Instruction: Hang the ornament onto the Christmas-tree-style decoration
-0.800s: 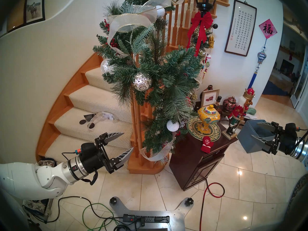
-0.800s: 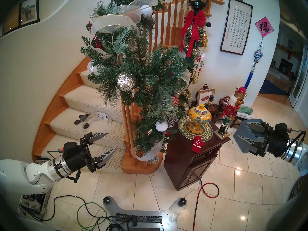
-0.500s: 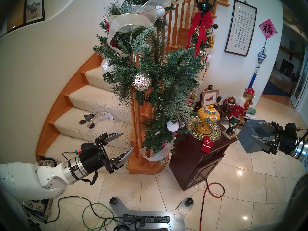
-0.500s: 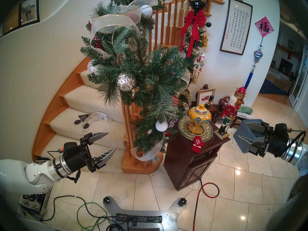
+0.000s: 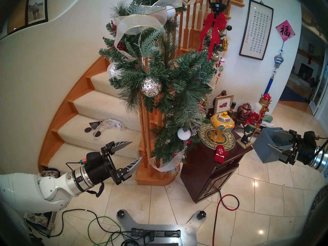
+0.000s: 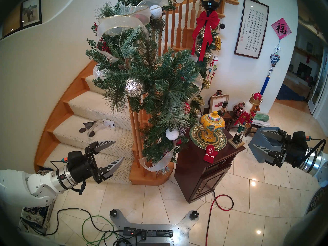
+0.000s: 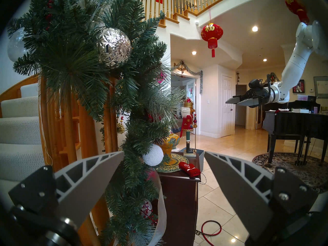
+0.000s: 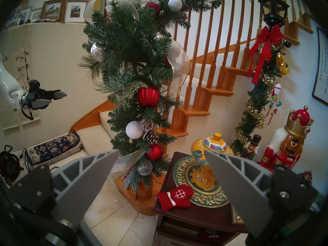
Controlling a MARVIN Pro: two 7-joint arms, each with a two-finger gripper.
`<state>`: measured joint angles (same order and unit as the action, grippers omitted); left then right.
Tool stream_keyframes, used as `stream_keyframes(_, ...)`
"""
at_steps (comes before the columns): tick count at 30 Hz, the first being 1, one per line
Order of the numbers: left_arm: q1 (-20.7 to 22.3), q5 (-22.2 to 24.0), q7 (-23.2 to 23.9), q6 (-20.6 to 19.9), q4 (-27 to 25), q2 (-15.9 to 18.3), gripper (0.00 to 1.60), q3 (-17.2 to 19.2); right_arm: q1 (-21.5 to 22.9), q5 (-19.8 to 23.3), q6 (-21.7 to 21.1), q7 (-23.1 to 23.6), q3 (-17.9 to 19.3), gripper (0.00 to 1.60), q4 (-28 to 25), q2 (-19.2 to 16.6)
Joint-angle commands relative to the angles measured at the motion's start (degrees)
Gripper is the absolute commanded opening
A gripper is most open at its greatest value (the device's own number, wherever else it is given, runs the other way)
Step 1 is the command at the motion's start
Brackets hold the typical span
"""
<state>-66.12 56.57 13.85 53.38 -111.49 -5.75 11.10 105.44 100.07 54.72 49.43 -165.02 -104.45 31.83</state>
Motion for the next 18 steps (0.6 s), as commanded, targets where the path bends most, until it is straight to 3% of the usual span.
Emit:
stream_keyframes(1,0.1,0.0,0.1,0.1,0.0,0.0,1.6,0.1,-0.5,-0.3,-1.1,1.1,0.5,1.6,1.4,-0.8)
stream_keyframes(18,0.1,0.0,0.1,0.1,0.0,0.0,1.6,0.1,-4.2,-6.5,-4.5,-4.1,1.9,1.6,3.2,-5.0)
